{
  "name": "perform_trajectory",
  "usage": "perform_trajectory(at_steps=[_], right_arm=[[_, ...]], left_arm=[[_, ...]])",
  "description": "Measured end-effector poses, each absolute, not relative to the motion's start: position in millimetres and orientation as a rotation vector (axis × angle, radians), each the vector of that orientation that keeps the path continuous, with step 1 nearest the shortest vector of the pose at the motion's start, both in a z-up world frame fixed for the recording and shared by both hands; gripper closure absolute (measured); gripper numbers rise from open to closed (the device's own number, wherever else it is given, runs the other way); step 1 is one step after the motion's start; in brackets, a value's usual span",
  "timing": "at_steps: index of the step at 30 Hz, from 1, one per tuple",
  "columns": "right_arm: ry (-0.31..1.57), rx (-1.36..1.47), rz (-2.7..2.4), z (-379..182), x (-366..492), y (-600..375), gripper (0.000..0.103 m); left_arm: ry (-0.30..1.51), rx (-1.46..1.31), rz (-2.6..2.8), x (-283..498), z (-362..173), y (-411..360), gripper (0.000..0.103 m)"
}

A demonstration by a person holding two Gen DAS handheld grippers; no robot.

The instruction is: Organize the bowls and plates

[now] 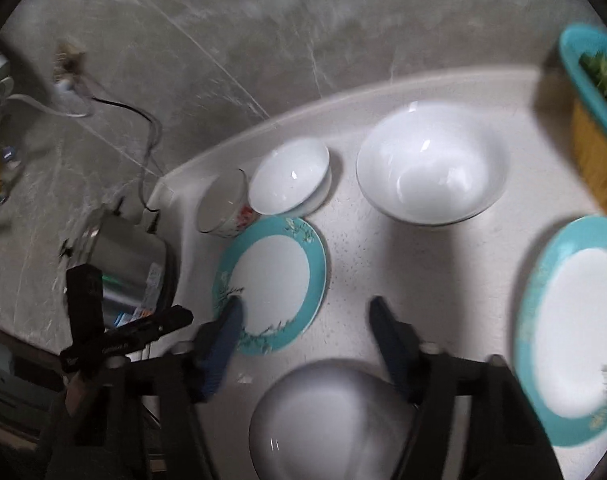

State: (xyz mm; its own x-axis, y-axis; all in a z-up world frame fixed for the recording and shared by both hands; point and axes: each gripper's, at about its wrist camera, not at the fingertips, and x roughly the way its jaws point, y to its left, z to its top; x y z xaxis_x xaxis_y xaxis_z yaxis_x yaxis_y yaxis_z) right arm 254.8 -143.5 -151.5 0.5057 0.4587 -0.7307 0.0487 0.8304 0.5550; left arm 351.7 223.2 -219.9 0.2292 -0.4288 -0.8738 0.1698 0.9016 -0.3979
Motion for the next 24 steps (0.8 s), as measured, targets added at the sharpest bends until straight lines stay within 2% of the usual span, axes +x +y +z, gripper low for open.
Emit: perform_trajectory(at_steps=[6,15,18,21,23,24], right_arm=[[1.118,0.586,0.269,-201.9,291.4,-125.0,0.059],[1.198,0.597,0.284,-232.5,319.5,-120.1,0.059],[1.197,0.608,0.293,-237.7,321.6,-120.8,0.064],[1.195,0.612,0.321,-239.0,324.0,-120.7,0.064],[1.196,0.614,0.335,-239.9,326.8,-117.2,0.066],[1.202,0.615,0.345,-241.2,327.4,-115.5,0.072]], left_arm=[[1.32,-0.264,-0.421,384.0,-243.5,232.7,0.022],[1.363,-0.244,-0.429,395.5,-263.0,223.1,0.023],[1.363,-0.219,-0.427,398.5,-265.4,218.3,0.026],[1.361,-0.202,-0.432,394.5,-265.2,212.2,0.048],[1.355,-0.184,-0.417,393.3,-264.8,211.2,0.051],[1.355,-0.185,-0.414,393.6,-264.5,212.1,0.052]])
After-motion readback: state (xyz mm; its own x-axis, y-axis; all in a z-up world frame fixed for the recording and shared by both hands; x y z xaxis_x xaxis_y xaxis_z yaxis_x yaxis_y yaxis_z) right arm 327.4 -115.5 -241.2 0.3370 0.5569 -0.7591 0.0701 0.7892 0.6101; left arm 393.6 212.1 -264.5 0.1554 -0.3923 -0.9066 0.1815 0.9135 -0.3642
